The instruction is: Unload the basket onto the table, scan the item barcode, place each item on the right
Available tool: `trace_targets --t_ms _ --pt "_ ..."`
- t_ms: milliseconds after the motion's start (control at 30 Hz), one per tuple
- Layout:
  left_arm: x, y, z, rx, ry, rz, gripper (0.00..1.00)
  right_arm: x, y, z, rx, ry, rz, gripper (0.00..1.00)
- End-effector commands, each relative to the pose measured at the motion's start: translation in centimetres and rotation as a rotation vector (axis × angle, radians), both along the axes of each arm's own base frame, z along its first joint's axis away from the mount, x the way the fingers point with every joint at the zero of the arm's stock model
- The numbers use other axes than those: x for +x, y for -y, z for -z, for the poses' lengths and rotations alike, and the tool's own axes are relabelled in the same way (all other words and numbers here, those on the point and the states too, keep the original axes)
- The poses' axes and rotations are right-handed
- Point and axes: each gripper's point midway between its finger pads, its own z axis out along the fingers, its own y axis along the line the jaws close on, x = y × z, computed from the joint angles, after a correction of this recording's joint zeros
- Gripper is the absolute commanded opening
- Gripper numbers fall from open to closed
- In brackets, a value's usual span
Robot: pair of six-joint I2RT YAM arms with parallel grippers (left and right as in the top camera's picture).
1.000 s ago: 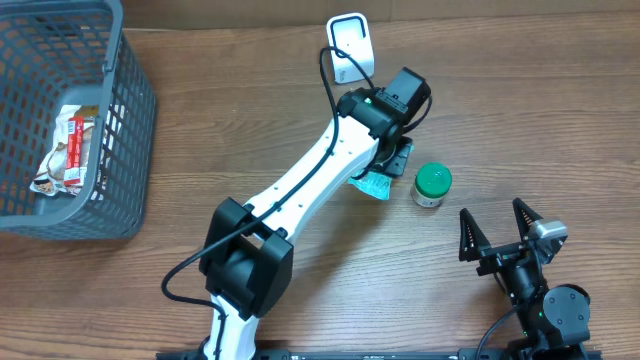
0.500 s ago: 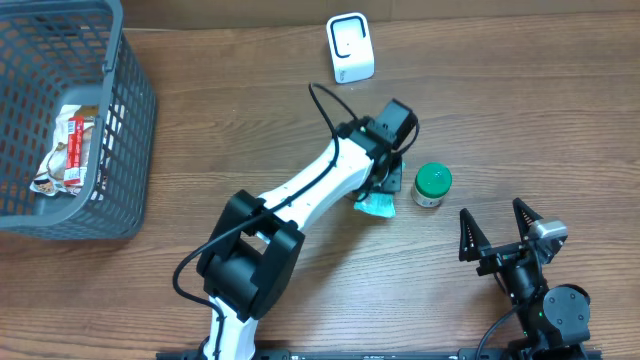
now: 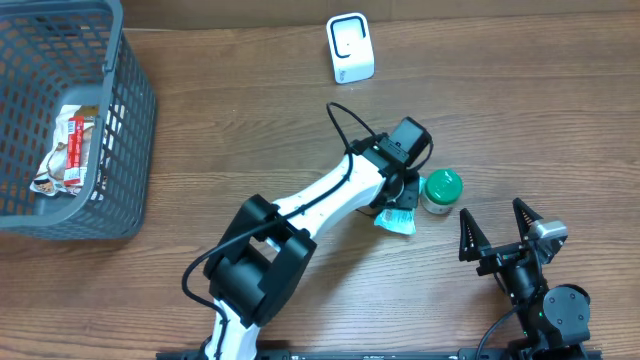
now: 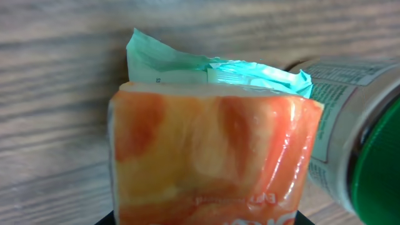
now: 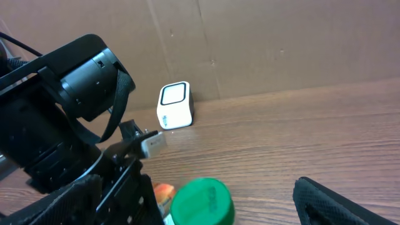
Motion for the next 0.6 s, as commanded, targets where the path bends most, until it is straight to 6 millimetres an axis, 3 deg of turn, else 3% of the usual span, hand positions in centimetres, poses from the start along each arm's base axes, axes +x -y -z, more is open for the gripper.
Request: trace_targets --t_ms 0,167,267,333,400,567 --pt "-0.6 0.7 -1.3 -0.030 0.005 0.010 0.34 0.0 0.1 0.2 0.000 0.004 0.005 1.00" --pt "0.9 -1.2 -1.0 0.059 0.069 -0.104 0.35 0.0 0.1 0.2 0.000 0.004 0.005 1.00" --pt "1.0 -0.9 -1.1 0.047 0.072 -0.113 0.41 0.0 0.1 0.2 0.000 0.004 0.005 1.00" --pt "0.5 -0.5 -1.0 0.036 0.059 -0.100 0.49 0.0 0.1 0.2 0.000 0.004 0.005 1.00" --pt "0.2 -0.3 -0.9 0.039 0.058 -0.091 0.64 0.0 0.1 0.2 0.000 0.004 0.005 1.00" --pt "0.1 -0.3 -0.9 0.042 0.058 -0.085 0.77 0.0 0.1 0.2 0.000 0.004 0.005 1.00"
